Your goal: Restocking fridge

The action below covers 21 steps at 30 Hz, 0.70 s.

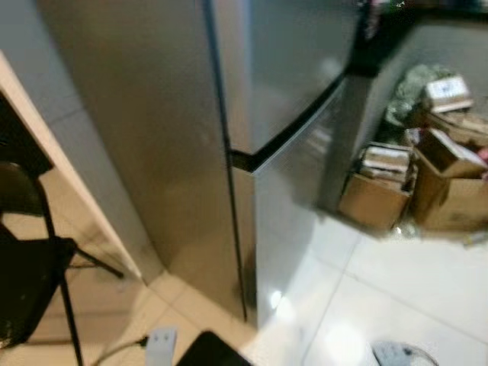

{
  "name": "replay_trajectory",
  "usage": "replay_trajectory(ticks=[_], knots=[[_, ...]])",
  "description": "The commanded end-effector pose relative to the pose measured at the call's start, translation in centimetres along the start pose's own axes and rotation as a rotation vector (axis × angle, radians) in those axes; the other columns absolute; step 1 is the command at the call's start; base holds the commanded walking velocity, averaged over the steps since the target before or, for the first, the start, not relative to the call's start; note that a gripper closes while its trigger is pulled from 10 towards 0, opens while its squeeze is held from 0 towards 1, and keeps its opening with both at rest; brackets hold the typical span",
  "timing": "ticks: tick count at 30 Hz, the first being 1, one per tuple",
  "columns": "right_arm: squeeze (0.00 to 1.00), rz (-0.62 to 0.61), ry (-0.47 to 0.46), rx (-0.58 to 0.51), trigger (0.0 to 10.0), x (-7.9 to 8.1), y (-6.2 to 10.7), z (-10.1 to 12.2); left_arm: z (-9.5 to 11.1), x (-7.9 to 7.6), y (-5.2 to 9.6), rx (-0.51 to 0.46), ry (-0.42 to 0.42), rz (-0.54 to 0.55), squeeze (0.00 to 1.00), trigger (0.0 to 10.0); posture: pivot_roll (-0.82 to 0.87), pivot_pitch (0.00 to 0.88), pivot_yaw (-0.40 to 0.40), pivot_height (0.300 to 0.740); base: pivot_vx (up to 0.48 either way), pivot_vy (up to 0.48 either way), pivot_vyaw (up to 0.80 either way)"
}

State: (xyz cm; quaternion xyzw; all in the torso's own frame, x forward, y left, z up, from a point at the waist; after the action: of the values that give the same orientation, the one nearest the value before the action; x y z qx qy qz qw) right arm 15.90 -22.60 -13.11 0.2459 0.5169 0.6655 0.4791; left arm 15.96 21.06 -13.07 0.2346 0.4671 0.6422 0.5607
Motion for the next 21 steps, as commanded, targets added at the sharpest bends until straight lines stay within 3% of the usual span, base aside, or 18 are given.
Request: replay_trajectory(ticks=[1,9,21], knots=[[0.00,-0.007,-0.024,0.014,10.0,-0.05,0.06,-0.51,-0.98,0.07,0.09,0.029,0.016,0.003,0.00,10.0,-0.05,0.000,0.001,0.740,0.000,-0.300,0.00],[0.00,-0.001,0.005,0.025,10.0,0.09,0.03,-0.53,-0.94,-0.06,0.09,0.030,0.033,-0.015,0.00,10.0,-0.05,0.000,0.001,0.740,0.000,-0.464,0.00],[0.00,0.006,0.011,0.031,10.0,0.28,0.01,-0.61,-0.85,0.34,0.17,0.019,0.056,0.005,0.00,10.0,-0.05,0.000,0.002,0.740,0.000,0.000,0.00]])
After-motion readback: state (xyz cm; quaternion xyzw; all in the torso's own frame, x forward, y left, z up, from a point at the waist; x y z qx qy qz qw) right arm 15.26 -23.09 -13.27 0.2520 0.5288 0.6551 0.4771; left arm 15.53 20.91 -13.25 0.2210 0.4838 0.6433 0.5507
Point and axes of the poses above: a point about 5 cm out from each wrist's last joint towards the gripper, its own y axis pointing back from the gripper into the wrist, its own z axis along the axis of the wrist's last joint, x = y × z, the point moved 4 cm from there along -y, pointing out of the wrist towards the gripper, and after that the axes turned 15 degrees about y, right-handed, at the moved point
